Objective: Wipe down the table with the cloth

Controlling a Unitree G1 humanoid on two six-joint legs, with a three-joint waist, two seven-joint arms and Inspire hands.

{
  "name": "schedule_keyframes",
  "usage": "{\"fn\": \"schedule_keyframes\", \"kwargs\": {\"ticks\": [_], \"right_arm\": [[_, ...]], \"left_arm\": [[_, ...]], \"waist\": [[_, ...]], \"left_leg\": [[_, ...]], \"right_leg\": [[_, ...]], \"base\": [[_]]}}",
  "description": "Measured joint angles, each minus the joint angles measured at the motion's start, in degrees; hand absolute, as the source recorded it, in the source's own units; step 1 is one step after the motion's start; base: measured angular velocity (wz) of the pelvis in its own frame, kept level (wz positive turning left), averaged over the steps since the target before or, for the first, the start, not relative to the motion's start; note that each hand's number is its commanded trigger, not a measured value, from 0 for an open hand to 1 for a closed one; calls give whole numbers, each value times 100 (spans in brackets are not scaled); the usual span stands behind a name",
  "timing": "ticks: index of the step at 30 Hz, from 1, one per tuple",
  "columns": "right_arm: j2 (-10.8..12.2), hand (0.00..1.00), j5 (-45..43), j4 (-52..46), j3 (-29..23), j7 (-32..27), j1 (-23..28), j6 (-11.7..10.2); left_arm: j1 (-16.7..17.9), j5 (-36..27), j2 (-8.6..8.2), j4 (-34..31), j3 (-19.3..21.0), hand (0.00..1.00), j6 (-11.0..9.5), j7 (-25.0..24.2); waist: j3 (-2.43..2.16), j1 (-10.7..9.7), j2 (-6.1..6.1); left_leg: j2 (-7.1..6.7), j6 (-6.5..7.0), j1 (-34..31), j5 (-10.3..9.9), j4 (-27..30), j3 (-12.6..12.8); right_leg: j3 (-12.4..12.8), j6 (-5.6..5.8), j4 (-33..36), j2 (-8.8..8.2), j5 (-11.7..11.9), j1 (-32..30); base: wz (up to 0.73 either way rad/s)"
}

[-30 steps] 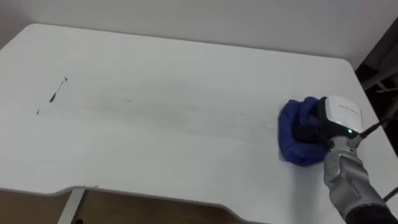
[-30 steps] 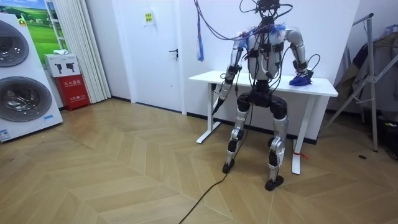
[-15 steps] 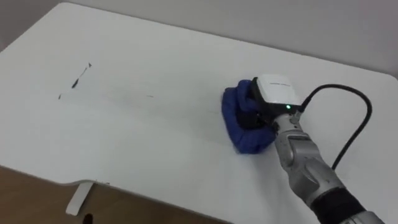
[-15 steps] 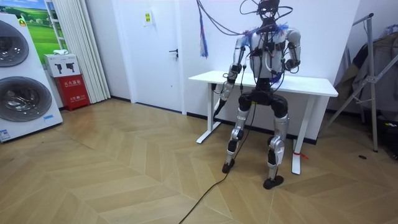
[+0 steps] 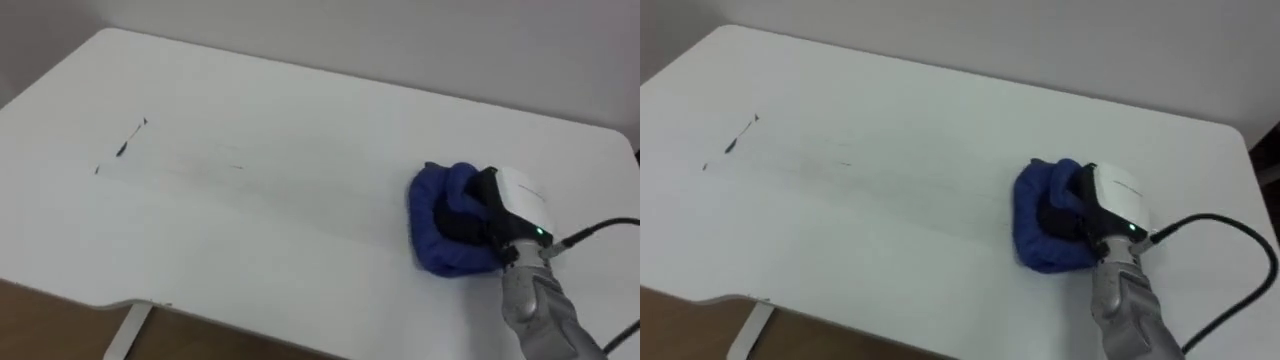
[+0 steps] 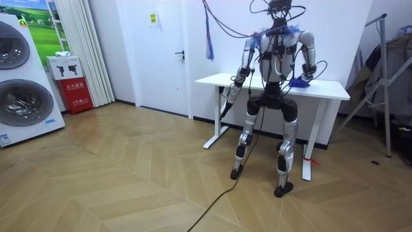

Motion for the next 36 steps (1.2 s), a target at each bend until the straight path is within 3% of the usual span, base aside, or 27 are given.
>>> {"fn": "schedule_keyframes", "kwargs": {"ticks": [7,10,11,12,28,30,31,32,36], "right_arm": [[0,97,344,206,-22,-23,2,-7],[-1,56,415,280,-22,-27,-12,-6],[-1,7,415,290,-23,-33,-17,-6],[-1,0,414,302,-38,-44,-17,-6],[-116,0,188,250,-151,84,-12,140],[-114,0,88,-3,-150,89,-9,180],[-113,0,71,-177,-149,89,-9,192],[-110,0,73,-249,-143,90,-9,192],[-96,0,17,-572,-56,106,-6,192]], "left_arm": [[-70,221,0,-77,2,0,1,133],[-71,227,-5,-77,-1,0,2,201],[-73,227,-8,-77,-2,0,2,201],[-66,228,-8,-78,-1,0,2,201],[-25,10,-23,-63,-70,0,-8,201],[-43,-74,-40,-64,-76,0,-44,201],[-76,-114,-42,-60,-76,0,-63,201],[-95,-122,-42,-57,-76,0,-86,201],[-239,-217,-90,-45,-77,0,-275,201]], "waist": [[-35,-122,0],[-48,-138,18],[-47,-140,22],[-49,-143,25],[-20,-148,6],[-7,-142,11],[36,-136,-2],[48,-142,-3],[61,-156,21]], "left_leg": [[-23,13,80,-2,-8,88],[-39,13,124,-2,-6,88],[-43,13,122,-1,-8,88],[-56,18,123,2,-9,89],[-84,56,224,-10,-116,193],[-83,62,210,-7,-118,302],[-82,67,221,-6,-110,345],[-83,71,222,-9,-111,372],[-82,74,222,-9,-121,451]], "right_leg": [[139,2,9,-15,4,67],[127,21,8,-34,-9,131],[130,21,7,-37,-9,131],[132,21,9,-52,-9,133],[243,52,23,-85,-16,135],[382,50,98,-97,-14,19],[433,50,119,-104,-13,3],[455,49,119,-104,-12,-13],[545,47,125,-105,-6,-85]], "base": [[-3],[6],[0],[0],[-2],[-27],[-22],[-17],[-10]]}}
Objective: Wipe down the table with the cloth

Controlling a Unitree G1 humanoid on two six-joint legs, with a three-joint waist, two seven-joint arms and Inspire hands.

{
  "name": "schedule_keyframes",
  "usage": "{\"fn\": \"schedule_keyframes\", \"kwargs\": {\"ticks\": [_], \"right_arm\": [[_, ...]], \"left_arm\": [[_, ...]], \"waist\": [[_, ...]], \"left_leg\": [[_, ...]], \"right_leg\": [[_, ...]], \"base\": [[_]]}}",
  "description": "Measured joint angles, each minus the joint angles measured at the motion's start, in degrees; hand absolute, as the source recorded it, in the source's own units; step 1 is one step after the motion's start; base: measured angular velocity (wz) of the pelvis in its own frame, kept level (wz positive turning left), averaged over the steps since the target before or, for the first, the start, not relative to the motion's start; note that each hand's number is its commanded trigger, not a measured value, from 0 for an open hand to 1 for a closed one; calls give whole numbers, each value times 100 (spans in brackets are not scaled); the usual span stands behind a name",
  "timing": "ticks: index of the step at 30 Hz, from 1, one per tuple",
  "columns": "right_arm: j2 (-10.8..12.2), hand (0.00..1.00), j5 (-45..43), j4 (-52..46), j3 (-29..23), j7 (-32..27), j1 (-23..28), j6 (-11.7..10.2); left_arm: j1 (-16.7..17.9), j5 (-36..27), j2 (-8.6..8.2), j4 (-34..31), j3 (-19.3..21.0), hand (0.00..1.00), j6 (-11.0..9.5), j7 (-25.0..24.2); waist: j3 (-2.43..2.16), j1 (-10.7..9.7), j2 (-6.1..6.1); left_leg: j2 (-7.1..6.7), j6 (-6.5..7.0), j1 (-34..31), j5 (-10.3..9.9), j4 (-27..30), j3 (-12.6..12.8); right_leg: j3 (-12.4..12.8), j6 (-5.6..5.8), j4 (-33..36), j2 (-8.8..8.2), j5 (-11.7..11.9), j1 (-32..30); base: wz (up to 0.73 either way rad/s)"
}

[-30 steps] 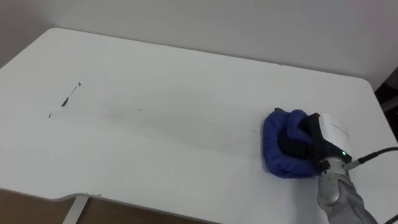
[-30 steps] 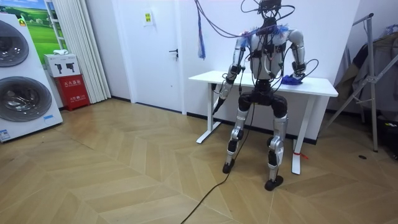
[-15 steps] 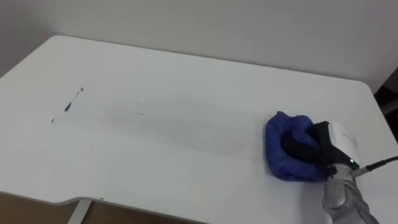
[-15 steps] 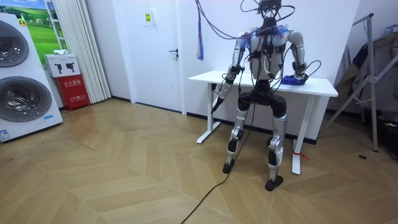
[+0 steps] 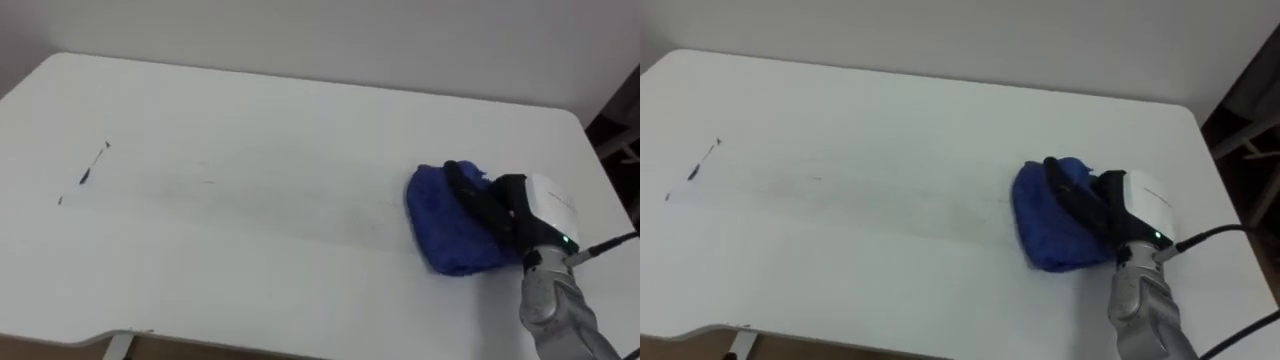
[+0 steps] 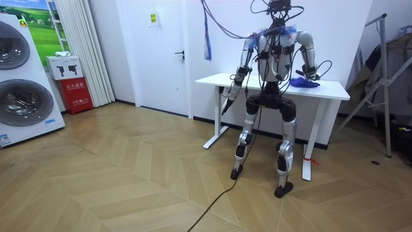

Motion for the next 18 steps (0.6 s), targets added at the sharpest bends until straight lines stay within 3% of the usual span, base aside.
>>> {"fn": "schedule_keyframes", "kwargs": {"ticks": [6,14,18], "right_arm": [[-2,0,-43,-778,1,-8,5,7],[-12,0,-10,-1523,-49,-138,1,-56],[-15,0,256,-1719,-300,-225,-6,-126]], "left_arm": [[-86,-22,-59,62,1,0,-80,-6],[-19,-102,-60,396,15,0,-206,-4],[84,-104,-57,454,37,0,-206,-49]], "waist": [[1,-65,51],[-51,-78,-34],[-34,-77,-33]], "left_leg": [[0,3,1,2,-21,38],[3,4,38,3,-19,52],[3,16,80,-9,-8,53]], "right_leg": [[58,0,18,0,0,-71],[-23,1,79,-13,-1,-57],[-45,2,87,-19,-1,21]], "base": [[-3],[0],[2]]}}
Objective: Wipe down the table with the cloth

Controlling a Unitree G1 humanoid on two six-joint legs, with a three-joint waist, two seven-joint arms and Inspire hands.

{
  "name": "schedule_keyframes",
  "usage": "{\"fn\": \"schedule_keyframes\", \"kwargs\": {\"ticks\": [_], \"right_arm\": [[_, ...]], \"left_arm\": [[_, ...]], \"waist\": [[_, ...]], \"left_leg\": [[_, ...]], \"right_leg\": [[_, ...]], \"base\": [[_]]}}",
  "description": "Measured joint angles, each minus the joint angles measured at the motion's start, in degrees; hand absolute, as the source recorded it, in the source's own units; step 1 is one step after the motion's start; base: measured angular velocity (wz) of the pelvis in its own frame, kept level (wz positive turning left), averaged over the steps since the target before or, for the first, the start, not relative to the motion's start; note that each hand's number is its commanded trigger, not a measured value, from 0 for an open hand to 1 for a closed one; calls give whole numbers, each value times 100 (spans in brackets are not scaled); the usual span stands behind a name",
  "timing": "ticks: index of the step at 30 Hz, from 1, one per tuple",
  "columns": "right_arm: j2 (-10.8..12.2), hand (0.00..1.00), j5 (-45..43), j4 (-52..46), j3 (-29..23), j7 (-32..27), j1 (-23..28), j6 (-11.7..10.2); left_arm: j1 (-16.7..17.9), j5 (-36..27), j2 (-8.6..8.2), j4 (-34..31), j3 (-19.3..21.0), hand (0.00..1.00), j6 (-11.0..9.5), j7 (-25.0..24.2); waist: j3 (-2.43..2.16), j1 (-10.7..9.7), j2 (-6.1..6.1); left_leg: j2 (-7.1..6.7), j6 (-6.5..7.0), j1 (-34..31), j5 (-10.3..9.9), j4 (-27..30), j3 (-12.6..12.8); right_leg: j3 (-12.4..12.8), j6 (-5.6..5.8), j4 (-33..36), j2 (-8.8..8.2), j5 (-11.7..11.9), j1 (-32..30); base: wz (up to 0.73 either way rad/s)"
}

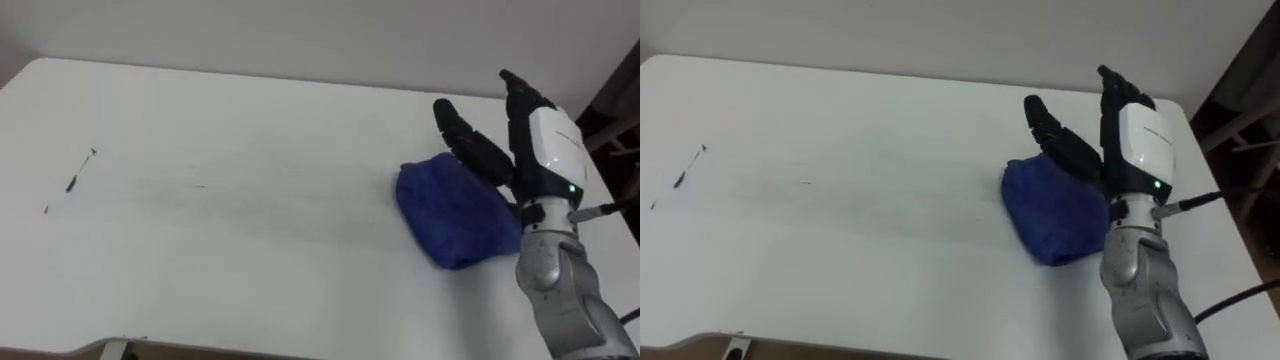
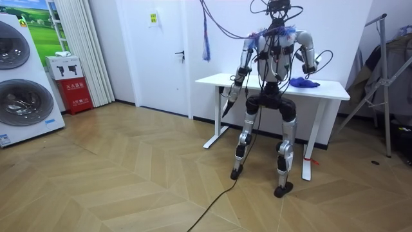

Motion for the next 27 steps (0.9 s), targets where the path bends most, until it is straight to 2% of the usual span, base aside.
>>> {"fn": "schedule_keyframes", "kwargs": {"ticks": [4,6,8,10,11,13,14,17,19,21,23,27], "right_arm": [[-39,0,115,-17,-257,-143,-9,-43],[-113,0,260,192,-457,-384,-9,-35],[-129,0,409,235,-593,-504,-5,26],[-142,0,504,420,-726,-691,-2,-3],[-154,0,591,541,-733,-721,0,0],[-210,0,834,1041,-814,-739,30,61],[-246,0,844,1122,-855,-739,61,79],[-387,0,1112,1238,-1200,-768,312,147],[-493,0,1457,1739,-1506,-904,367,151],[-507,0,1777,1968,-1753,-964,493,158],[-507,0,1987,2131,-2041,-1059,601,158],[-532,0,2734,2432,-2696,-1349,623,150]], "left_arm": [[96,37,33,49,23,0,84,-119],[120,34,29,49,28,0,133,-158],[139,38,32,49,62,0,138,-158],[156,34,46,50,214,0,188,-157],[154,31,67,51,265,0,211,-154],[168,46,101,51,410,0,251,-144],[176,56,97,45,416,0,261,-146],[192,108,93,-116,475,0,319,-136],[169,105,94,-122,492,0,318,-62],[180,105,86,-132,487,0,278,-44],[236,107,62,-132,491,0,276,-14],[368,106,55,-132,707,0,274,-15]], "waist": [[21,-28,-1],[45,-43,-51],[37,-71,-43],[21,-166,-93],[29,-185,-103],[-3,-323,-217],[-6,-347,-226],[-17,-458,-239],[-32,-489,-192],[-29,-504,-191],[-43,-604,-170],[-48,-689,-186]], "left_leg": [[-31,40,-39,-39,96,2],[-158,107,-53,-74,128,0],[-258,184,-107,-115,214,4],[-332,229,-164,-134,237,25],[-332,232,-170,-135,237,27],[-331,245,-208,-146,261,8],[-331,249,-216,-150,270,3],[-330,251,-273,-153,314,-3],[-330,251,-269,-152,287,-4],[-329,247,-245,-148,233,-2],[-329,247,-234,-147,200,-10],[-326,240,-183,-144,106,-12]], "right_leg": [[-56,3,72,-69,-2,-6],[-54,54,146,-212,0,-2],[-54,108,205,-315,16,-46],[-103,142,196,-373,72,-97],[-149,136,196,-373,79,-100],[-200,132,195,-372,83,-107],[-205,132,194,-372,83,-107],[-206,133,171,-361,82,-141],[-206,133,167,-360,82,-153],[-211,137,164,-355,79,-161],[-250,138,148,-354,79,-138],[-258,144,81,-332,75,-128]], "base": [[2],[4],[0],[-5],[0],[5],[6],[0],[0],[-2],[0],[-4]]}}
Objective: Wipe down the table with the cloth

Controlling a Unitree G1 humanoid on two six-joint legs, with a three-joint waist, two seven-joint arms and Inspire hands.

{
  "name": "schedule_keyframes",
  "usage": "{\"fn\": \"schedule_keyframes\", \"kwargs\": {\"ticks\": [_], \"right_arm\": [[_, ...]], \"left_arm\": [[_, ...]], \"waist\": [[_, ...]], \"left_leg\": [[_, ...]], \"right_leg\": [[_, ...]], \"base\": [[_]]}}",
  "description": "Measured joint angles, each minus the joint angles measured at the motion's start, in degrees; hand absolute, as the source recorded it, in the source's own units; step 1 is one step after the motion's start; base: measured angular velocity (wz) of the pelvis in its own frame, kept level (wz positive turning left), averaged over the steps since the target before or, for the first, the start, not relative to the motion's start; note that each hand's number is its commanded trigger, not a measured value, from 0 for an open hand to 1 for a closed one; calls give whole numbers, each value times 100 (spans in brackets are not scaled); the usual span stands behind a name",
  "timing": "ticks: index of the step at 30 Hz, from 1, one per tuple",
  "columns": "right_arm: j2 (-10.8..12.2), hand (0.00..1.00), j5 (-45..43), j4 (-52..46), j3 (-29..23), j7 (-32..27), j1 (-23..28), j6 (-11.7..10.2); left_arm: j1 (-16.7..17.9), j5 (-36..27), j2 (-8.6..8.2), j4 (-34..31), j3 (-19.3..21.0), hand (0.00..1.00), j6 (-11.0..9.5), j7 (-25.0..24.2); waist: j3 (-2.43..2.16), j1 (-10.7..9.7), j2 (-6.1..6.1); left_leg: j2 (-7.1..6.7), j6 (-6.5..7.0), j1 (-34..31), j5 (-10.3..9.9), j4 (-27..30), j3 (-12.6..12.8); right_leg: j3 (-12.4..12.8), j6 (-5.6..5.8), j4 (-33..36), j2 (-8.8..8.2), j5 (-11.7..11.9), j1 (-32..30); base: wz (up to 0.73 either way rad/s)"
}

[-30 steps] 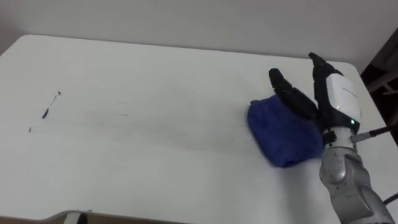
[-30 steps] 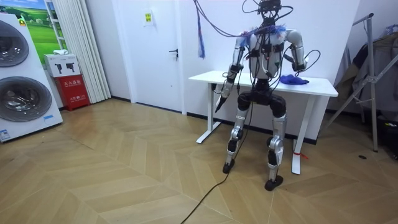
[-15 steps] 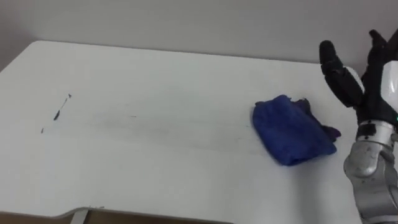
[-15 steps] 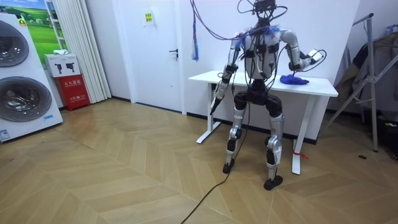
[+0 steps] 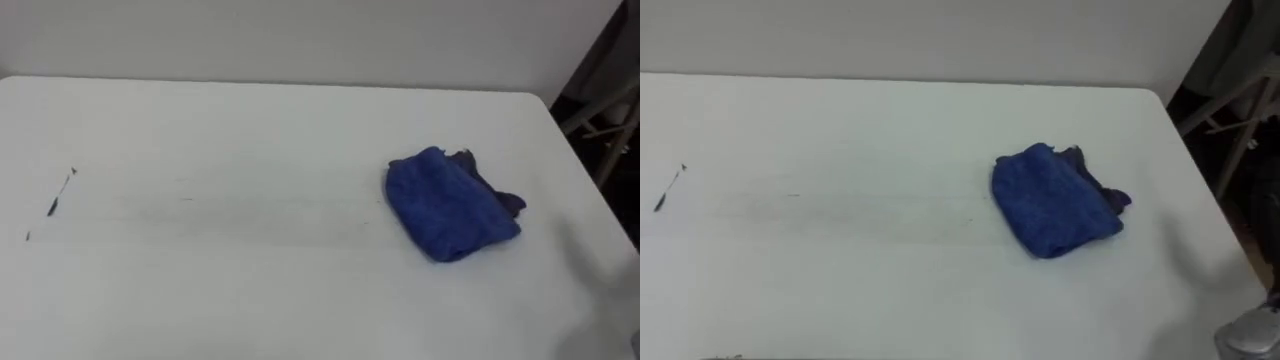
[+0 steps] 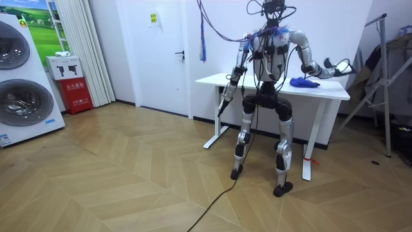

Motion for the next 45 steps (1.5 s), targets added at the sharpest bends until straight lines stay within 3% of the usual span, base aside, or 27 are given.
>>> {"fn": "schedule_keyframes", "kwargs": {"ticks": [2,6,11,17,23,25,28,32,34,40,45], "right_arm": [[-22,0,304,130,-179,-158,101,-10],[-23,0,958,490,-255,-434,307,-41],[-24,0,1783,1456,-324,-480,336,-222],[-25,0,2628,2204,-554,-426,579,-214],[-18,0,3250,2757,-561,-55,763,-150],[13,0,3274,3087,-525,188,850,-131],[195,0,3268,3276,-252,728,1012,-13],[621,0,2617,3682,475,1398,1037,250],[880,0,1975,3702,1085,1734,1078,411],[994,0,-239,3682,2094,1905,777,486],[1065,0,-908,3244,2507,1889,534,464]], "left_arm": [[50,2,8,0,70,0,-25,0],[182,-12,10,2,184,0,-46,25],[169,-8,10,142,214,0,-80,15],[182,11,13,203,363,0,-93,18],[182,1,11,189,402,0,-67,19],[154,45,4,210,428,0,-52,11],[137,45,-46,280,399,0,-56,-7],[-7,94,-74,608,300,0,-28,30],[-109,99,-96,749,3,0,-28,62],[-329,107,-329,914,-463,0,-29,239],[-442,109,-415,916,-757,0,-23,400]], "waist": [[-4,-31,-59],[43,-112,-205],[33,-295,-189],[11,-453,-124],[8,-520,-81],[-43,-552,-57],[-49,-538,-39],[-50,-426,-14],[-52,-285,49],[-35,77,269],[-17,241,298]], "left_leg": [[0,0,0,-1,10,1],[0,1,3,-9,40,32],[43,-9,-84,-141,224,30],[47,-6,-109,-147,204,89],[47,6,-93,-172,209,147],[53,7,-94,-173,220,141],[53,11,-93,-175,231,139],[62,3,-131,-201,304,97],[78,-5,-135,-209,329,71],[141,-55,-110,-177,305,-2],[142,-68,-181,-156,310,-96]], "right_leg": [[25,-1,0,0,1,1],[70,-1,0,1,1,-20],[88,-1,-2,37,1,-5],[146,3,-1,38,6,-78],[214,14,-2,36,13,-102],[206,14,-5,38,13,-72],[215,14,-5,39,12,-64],[213,17,-4,45,11,-64],[226,17,-6,70,10,-42],[218,17,-46,151,10,23],[205,17,-113,177,10,60]], "base": [[-2],[-3],[-1],[-5],[-4],[6],[2],[0],[2],[5],[11]]}}
